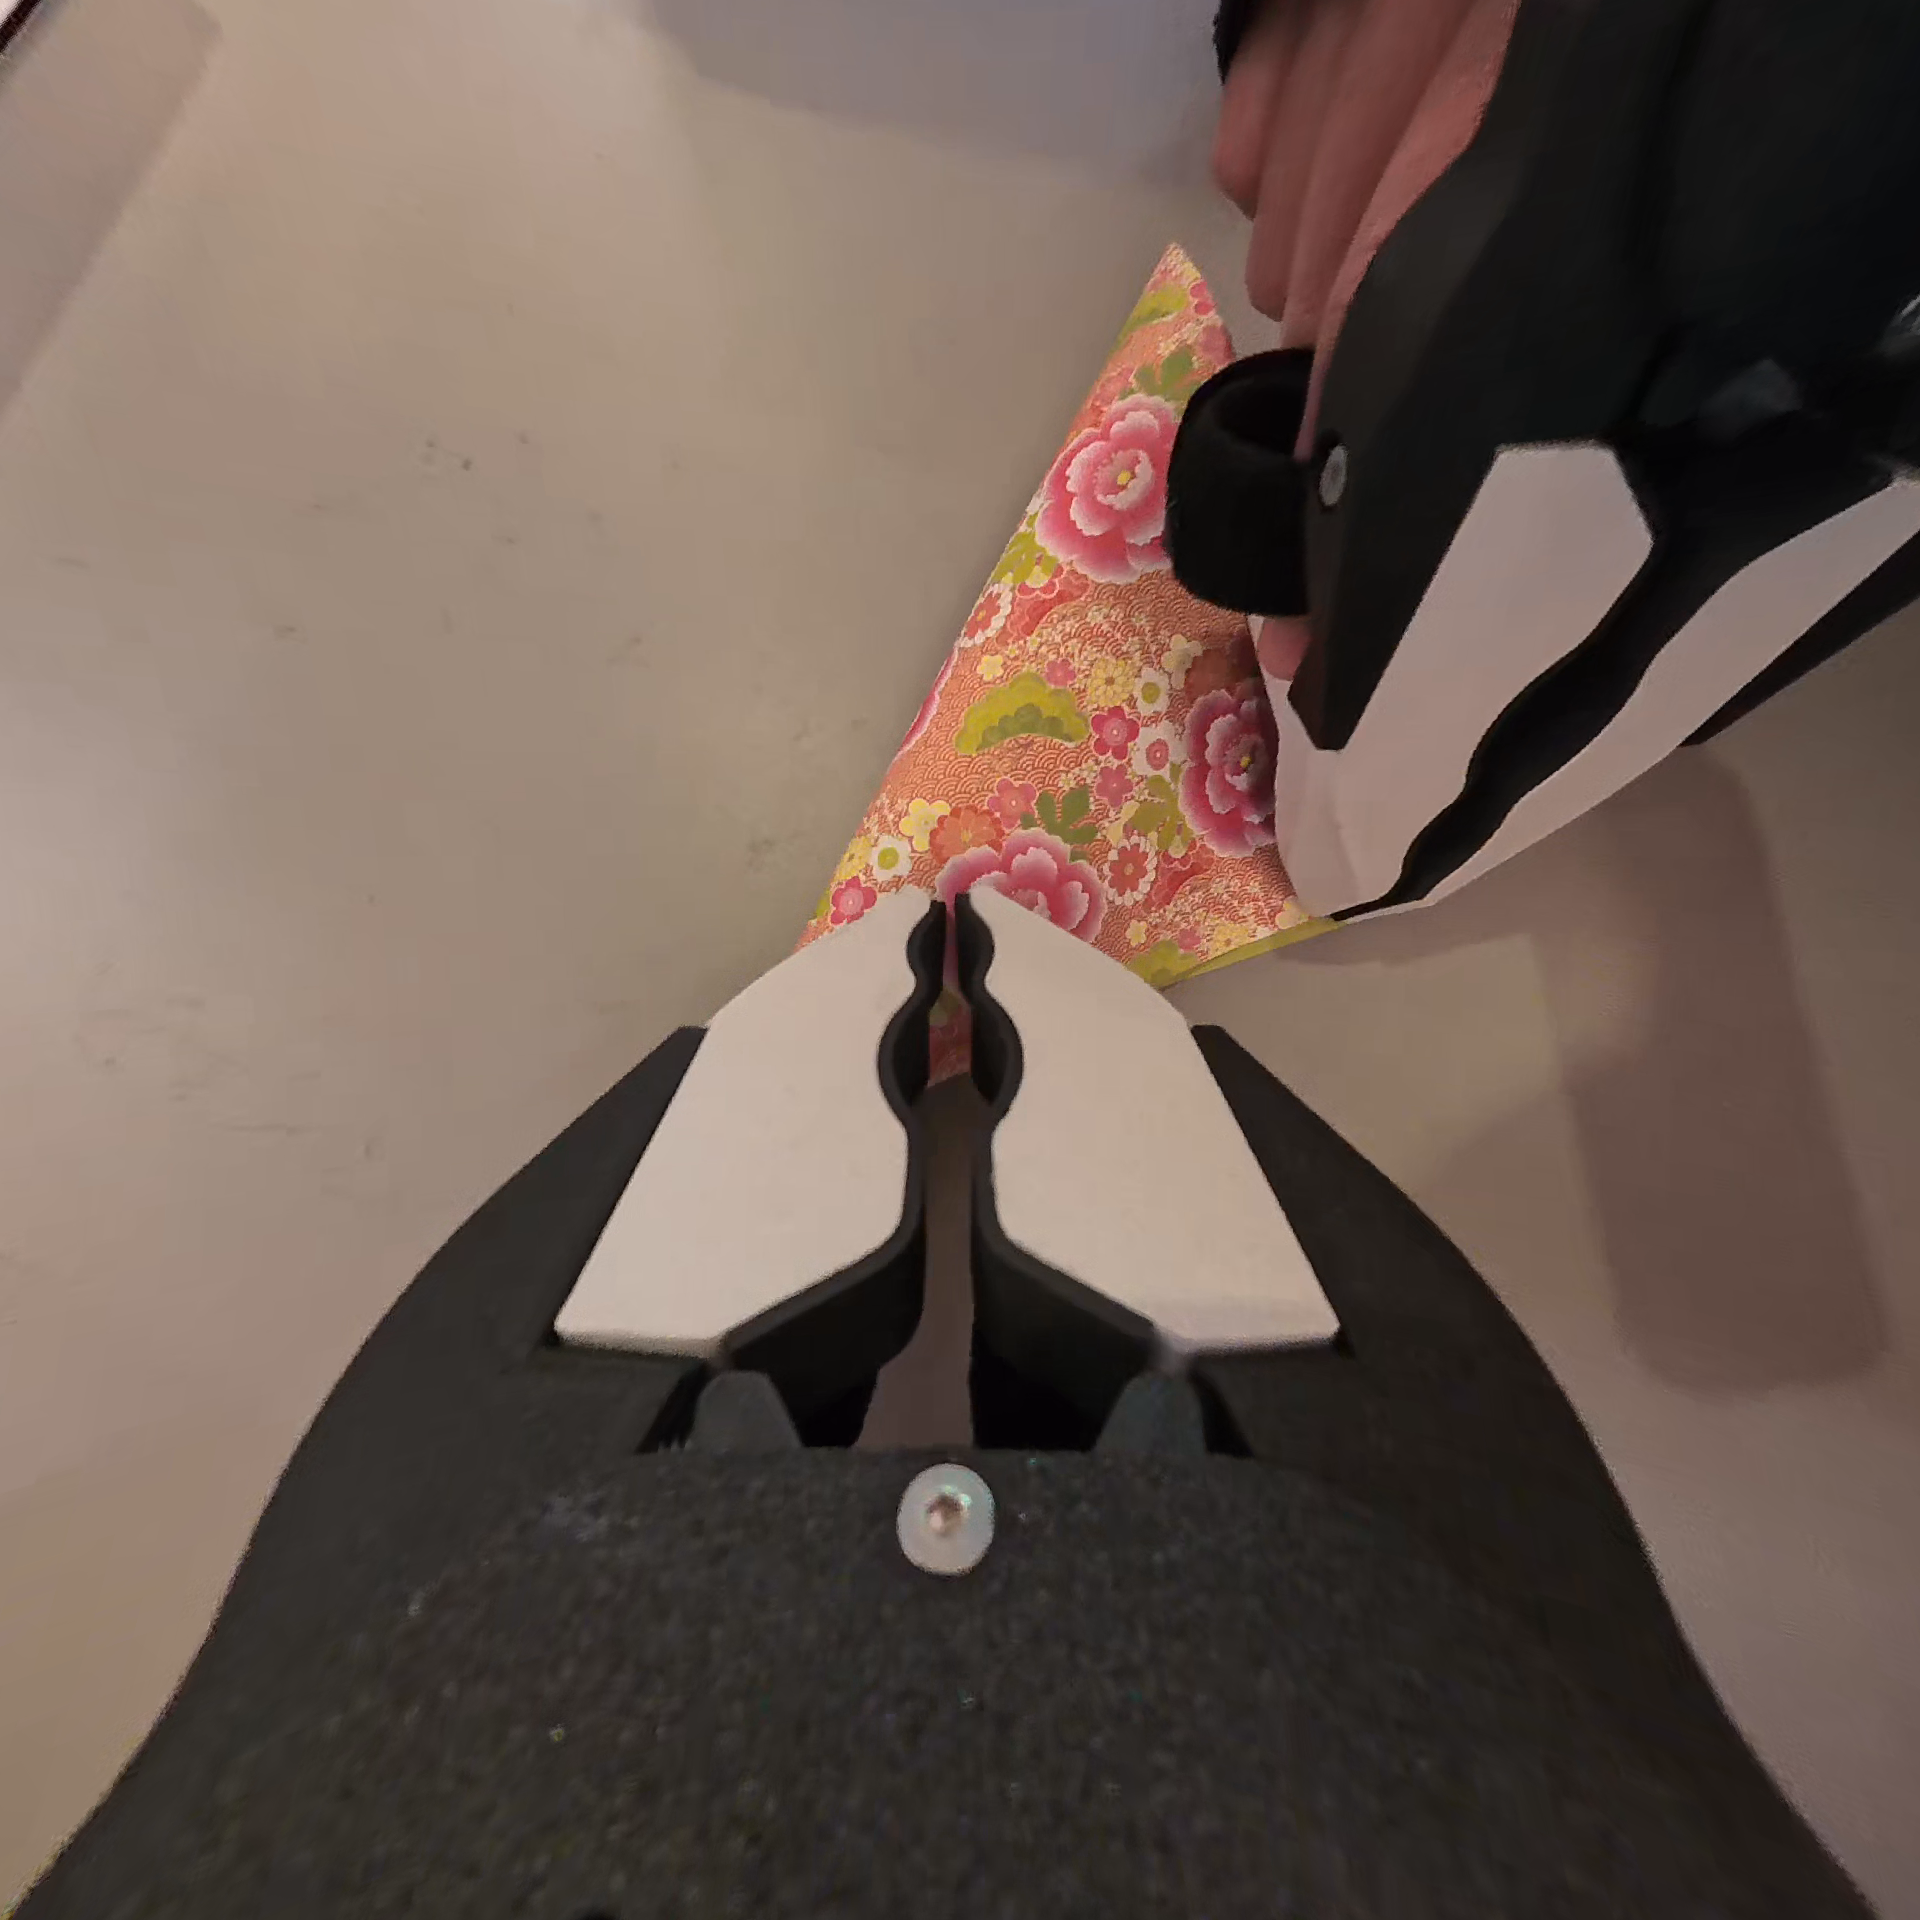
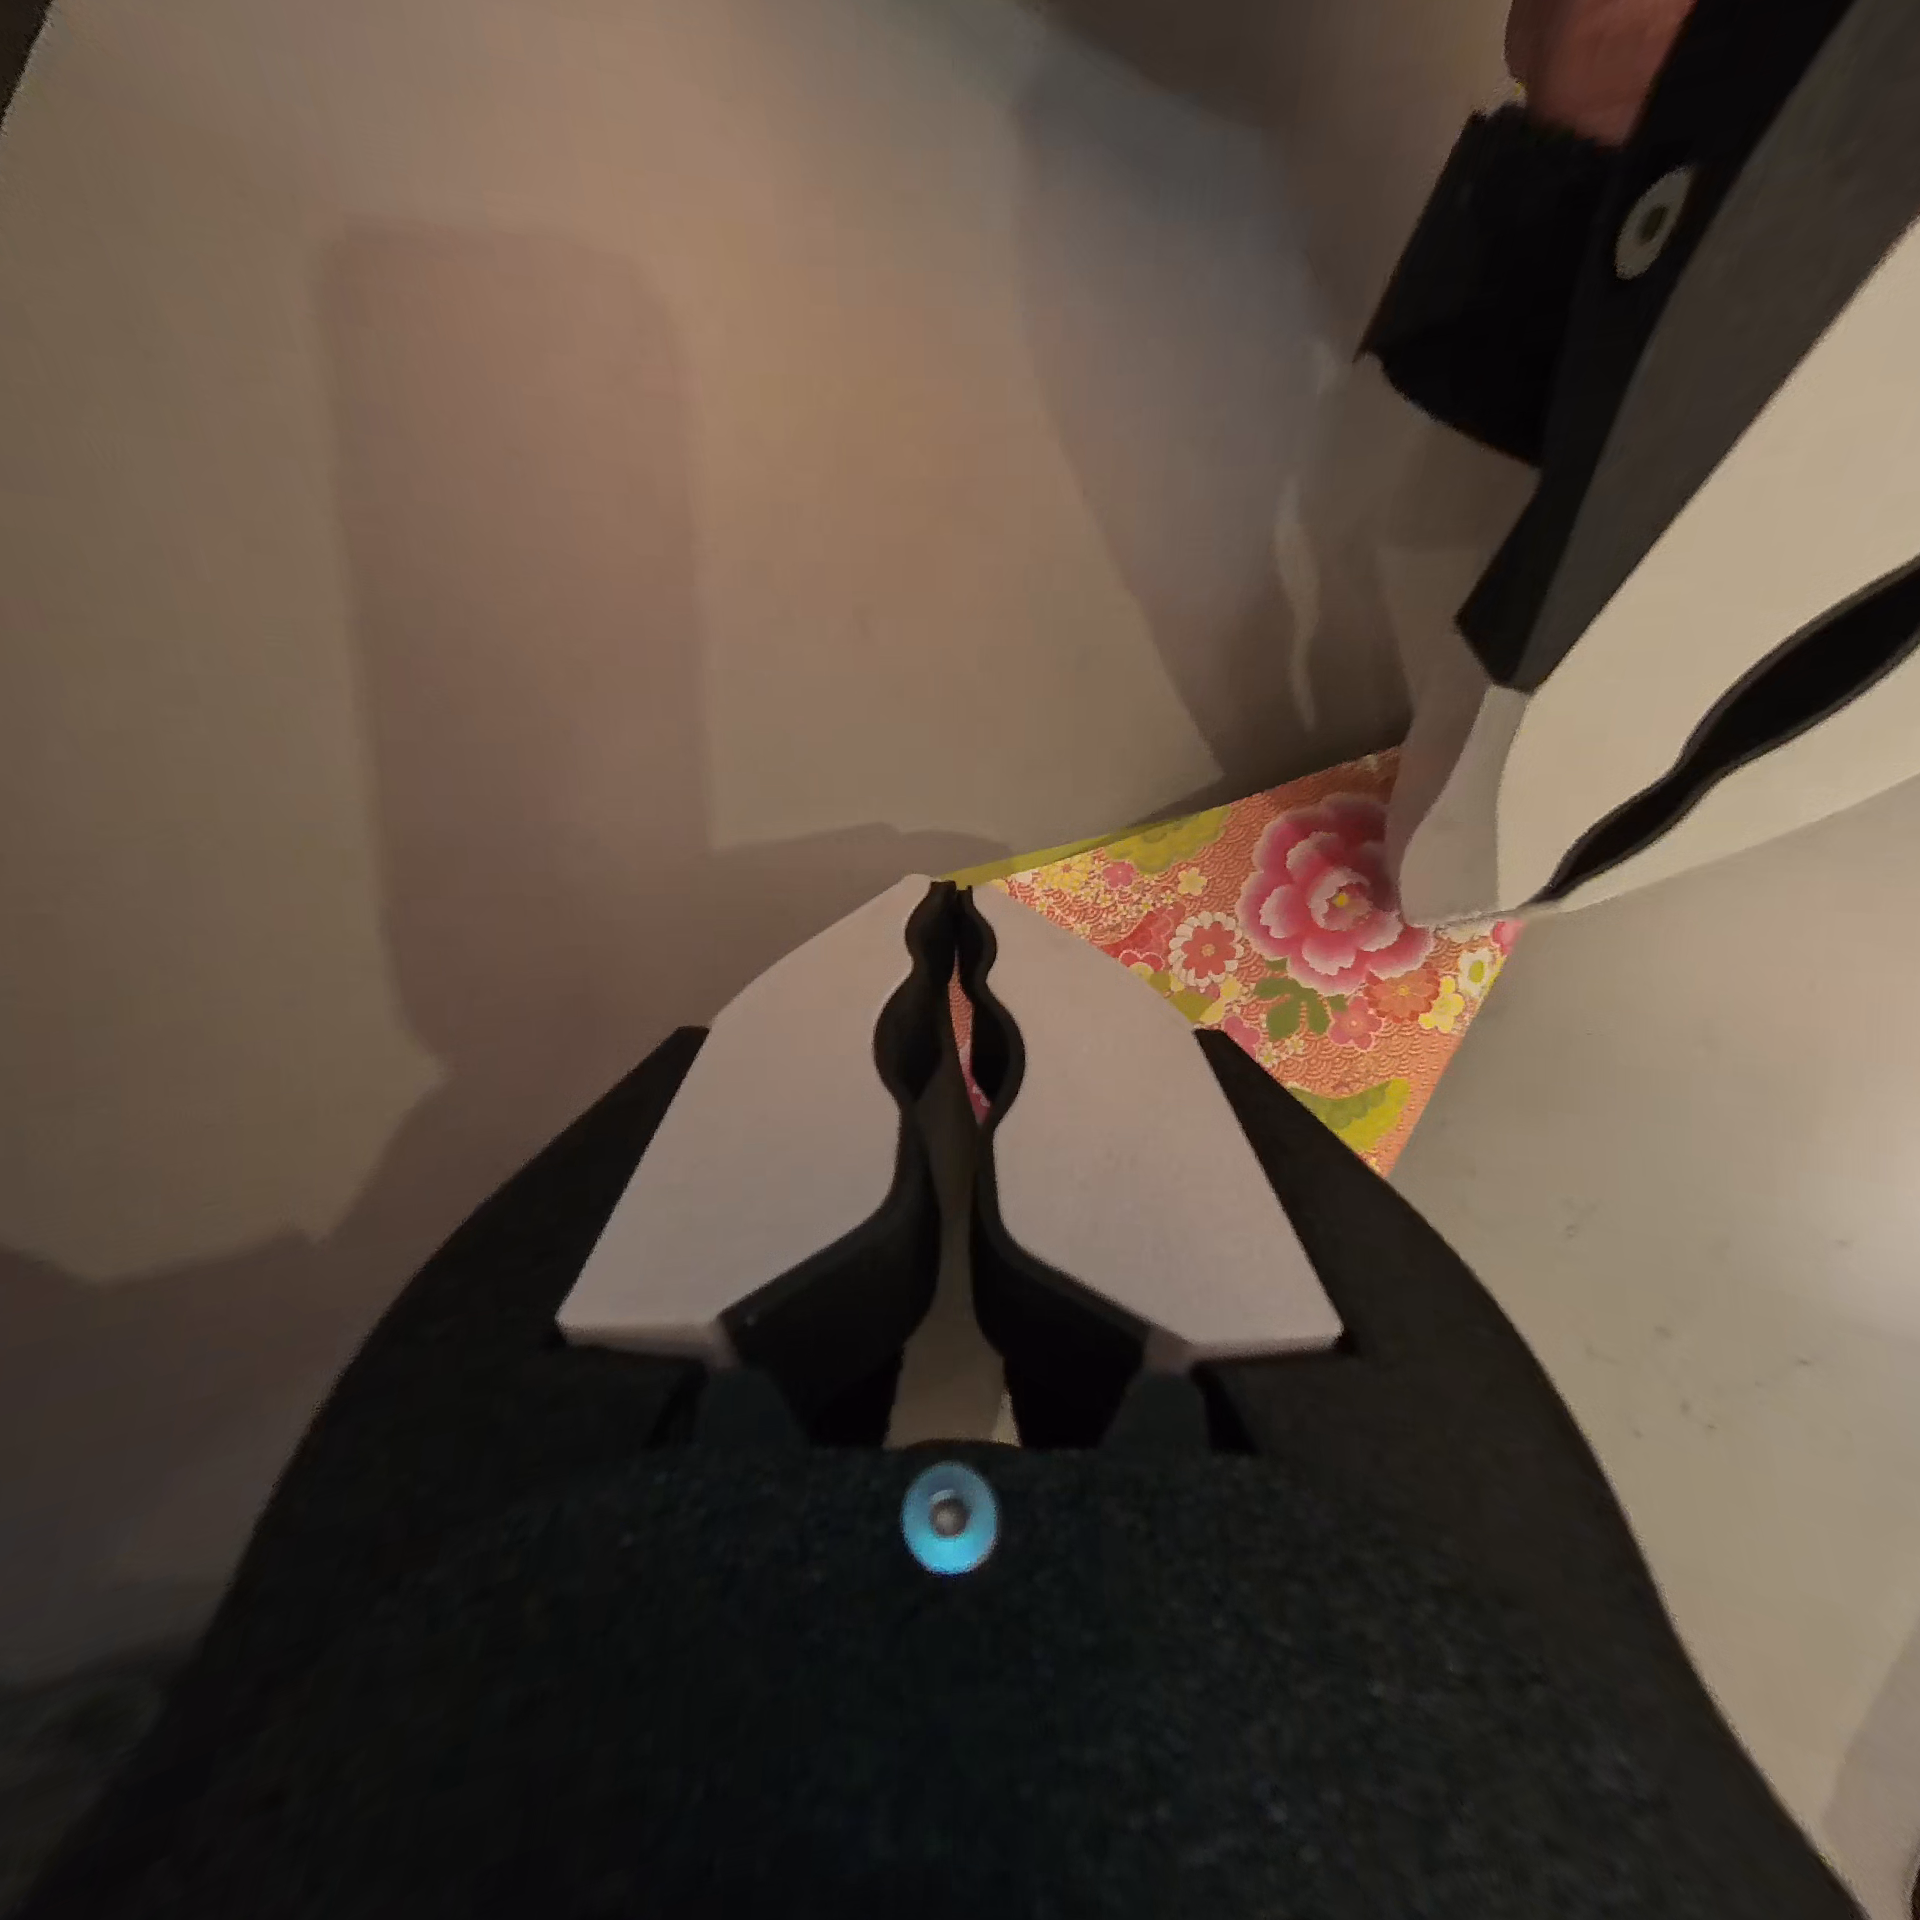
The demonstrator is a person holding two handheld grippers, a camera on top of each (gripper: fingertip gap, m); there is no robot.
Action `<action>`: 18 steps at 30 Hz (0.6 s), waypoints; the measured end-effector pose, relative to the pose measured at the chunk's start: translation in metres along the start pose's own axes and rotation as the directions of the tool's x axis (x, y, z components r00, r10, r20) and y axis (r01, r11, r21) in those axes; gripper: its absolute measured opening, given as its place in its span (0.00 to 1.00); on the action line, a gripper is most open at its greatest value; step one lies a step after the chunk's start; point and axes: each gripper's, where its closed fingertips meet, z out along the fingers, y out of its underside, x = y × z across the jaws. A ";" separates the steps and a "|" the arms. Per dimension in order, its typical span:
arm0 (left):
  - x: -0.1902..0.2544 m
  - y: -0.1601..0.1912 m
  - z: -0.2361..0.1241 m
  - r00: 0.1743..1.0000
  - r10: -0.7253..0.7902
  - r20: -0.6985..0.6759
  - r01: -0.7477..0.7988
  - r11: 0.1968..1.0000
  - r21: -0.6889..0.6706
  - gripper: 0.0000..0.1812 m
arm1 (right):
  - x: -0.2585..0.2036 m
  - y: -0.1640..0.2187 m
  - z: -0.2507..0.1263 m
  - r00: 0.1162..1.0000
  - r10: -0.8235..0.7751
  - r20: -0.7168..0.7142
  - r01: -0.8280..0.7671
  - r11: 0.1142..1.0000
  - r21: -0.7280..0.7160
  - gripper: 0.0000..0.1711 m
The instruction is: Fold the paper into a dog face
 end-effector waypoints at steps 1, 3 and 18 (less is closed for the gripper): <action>-0.001 0.001 0.001 1.000 0.001 0.005 0.000 1.000 -0.004 0.01 | 0.000 0.000 0.000 1.000 -0.002 -0.002 0.002 1.000 0.000 0.00; -0.003 0.003 0.002 1.000 0.004 0.013 -0.004 1.000 -0.010 0.01 | 0.001 0.000 0.000 1.000 -0.006 -0.008 0.006 1.000 -0.001 0.00; -0.023 0.012 0.006 0.999 -0.014 0.049 0.015 1.000 -0.024 0.05 | -0.008 0.006 -0.004 0.996 0.023 0.089 -0.023 1.000 -0.001 0.00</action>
